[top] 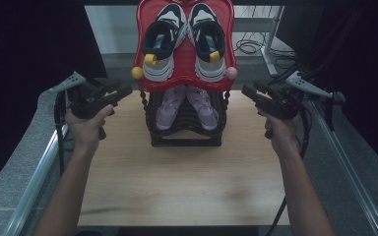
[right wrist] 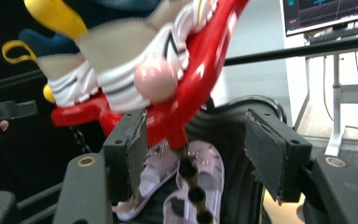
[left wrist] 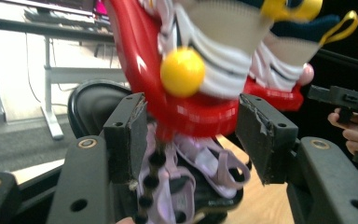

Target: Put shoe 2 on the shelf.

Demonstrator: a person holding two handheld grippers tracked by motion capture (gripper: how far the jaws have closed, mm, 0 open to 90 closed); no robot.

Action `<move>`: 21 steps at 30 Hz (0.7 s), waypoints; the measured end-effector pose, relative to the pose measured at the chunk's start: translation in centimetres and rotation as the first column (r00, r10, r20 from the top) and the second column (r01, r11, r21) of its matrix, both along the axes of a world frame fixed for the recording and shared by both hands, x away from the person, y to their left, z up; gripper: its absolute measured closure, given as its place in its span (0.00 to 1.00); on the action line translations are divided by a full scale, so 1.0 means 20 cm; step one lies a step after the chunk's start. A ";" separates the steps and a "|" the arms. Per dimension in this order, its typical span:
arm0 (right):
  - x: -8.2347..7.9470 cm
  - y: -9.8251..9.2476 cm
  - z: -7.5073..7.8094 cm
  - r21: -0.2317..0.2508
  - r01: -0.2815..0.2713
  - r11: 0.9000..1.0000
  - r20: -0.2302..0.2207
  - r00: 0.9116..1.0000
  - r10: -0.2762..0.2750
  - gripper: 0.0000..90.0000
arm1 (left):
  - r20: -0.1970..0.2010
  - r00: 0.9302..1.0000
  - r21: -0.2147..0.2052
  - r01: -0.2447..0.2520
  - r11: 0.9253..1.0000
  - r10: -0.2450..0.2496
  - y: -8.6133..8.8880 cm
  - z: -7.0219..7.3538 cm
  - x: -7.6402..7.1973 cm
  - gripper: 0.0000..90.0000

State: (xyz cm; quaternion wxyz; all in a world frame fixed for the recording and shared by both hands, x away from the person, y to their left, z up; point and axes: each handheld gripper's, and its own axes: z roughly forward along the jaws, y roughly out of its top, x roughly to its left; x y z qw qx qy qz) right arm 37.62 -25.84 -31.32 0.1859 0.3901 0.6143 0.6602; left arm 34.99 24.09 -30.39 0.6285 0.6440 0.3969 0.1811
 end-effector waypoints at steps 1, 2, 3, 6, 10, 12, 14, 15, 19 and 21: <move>0.00 0.00 -0.02 -0.001 -0.001 1.000 0.000 1.000 0.001 0.43 | -0.002 1.000 0.001 0.002 1.000 -0.002 0.00 -0.02 -0.01 0.48; -0.01 0.00 -0.03 -0.004 -0.003 1.000 -0.004 1.000 0.003 0.44 | -0.004 1.000 0.004 0.002 1.000 -0.002 0.00 -0.04 -0.01 0.48; -0.01 0.00 -0.05 -0.001 -0.004 1.000 -0.006 1.000 0.004 0.43 | -0.011 1.000 0.012 0.005 1.000 -0.005 -0.01 -0.07 -0.02 0.48; -0.02 0.00 -0.12 -0.004 -0.007 1.000 -0.023 1.000 0.007 0.44 | -0.034 0.999 0.017 0.014 1.000 -0.014 -0.01 -0.14 -0.03 0.48; -0.05 0.00 -0.21 -0.014 -0.008 1.000 -0.048 0.999 0.008 0.44 | -0.084 0.996 0.025 0.031 0.999 -0.029 -0.01 -0.26 -0.04 0.49; -0.06 0.00 -0.26 -0.020 -0.012 1.000 -0.065 0.998 0.011 0.44 | -0.106 0.994 0.019 0.036 0.999 -0.033 0.00 -0.32 -0.04 0.49; -0.08 0.00 -0.31 -0.024 -0.015 1.000 -0.078 0.997 0.013 0.44 | -0.122 0.992 0.019 0.038 0.999 -0.036 0.00 -0.37 -0.05 0.50; -0.08 0.01 -0.33 -0.024 -0.015 1.000 -0.081 0.997 0.013 0.44 | -0.134 0.990 0.026 0.039 0.999 -0.035 0.01 -0.41 -0.05 0.50; -0.13 0.02 -0.46 -0.034 -0.020 0.999 -0.118 0.993 0.016 0.44 | -0.168 0.985 0.044 0.044 0.998 -0.036 0.00 -0.52 -0.09 0.51; -0.15 0.02 -0.52 -0.049 -0.023 0.999 -0.130 0.991 0.016 0.44 | -0.186 0.982 0.061 0.050 0.997 -0.038 -0.01 -0.58 -0.11 0.51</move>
